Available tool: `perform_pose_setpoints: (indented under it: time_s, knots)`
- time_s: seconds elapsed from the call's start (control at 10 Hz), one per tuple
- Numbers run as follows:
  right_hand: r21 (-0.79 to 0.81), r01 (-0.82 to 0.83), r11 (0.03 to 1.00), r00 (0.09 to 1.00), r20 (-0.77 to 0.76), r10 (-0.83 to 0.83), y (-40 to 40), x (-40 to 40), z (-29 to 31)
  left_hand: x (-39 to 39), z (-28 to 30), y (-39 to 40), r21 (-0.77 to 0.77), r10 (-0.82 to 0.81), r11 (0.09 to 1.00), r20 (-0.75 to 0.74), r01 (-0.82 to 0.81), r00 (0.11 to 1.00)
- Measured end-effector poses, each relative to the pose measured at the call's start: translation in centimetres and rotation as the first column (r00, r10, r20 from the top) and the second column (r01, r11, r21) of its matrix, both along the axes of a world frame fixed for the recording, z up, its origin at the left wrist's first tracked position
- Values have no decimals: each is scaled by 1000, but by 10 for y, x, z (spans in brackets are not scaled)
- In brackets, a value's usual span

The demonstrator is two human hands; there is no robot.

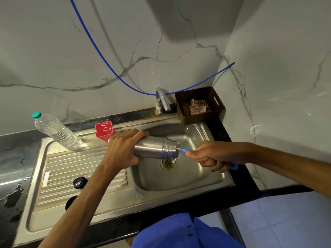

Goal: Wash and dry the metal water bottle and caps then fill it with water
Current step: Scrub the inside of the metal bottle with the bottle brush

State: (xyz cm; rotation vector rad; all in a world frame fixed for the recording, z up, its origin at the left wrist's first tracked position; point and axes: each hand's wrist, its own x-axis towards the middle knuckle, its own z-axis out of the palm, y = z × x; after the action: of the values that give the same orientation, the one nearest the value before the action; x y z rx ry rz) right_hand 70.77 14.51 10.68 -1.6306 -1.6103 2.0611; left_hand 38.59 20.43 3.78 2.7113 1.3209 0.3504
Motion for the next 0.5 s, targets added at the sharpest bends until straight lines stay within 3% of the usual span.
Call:
perform_pose_setpoints:
  time_s: [0.1, 0.2, 0.3, 0.4, 0.5]
  knots:
    - [471, -333, 817, 887, 450, 102, 5, -6, -7, -2, 6, 3, 45, 51, 998, 2, -51, 999]
    - [484, -875, 8, 450, 818, -359, 14, 2, -19, -3, 8, 3, -138, 62, 989, 65, -52, 996]
    - [413, -891, -189, 451, 758, -472, 16, 2, -19, -2, 2, -1, -294, 48, 956, 126, -9, 991]
    - [624, -668, 406, 683, 730, 0, 7, -10, -29, -1, 1, 3, -82, 62, 995, -6, -62, 998]
    - [-61, 50, 997, 999, 3, -50, 13, -6, -23, -4, 3, 4, 35, 75, 997, -70, -73, 995]
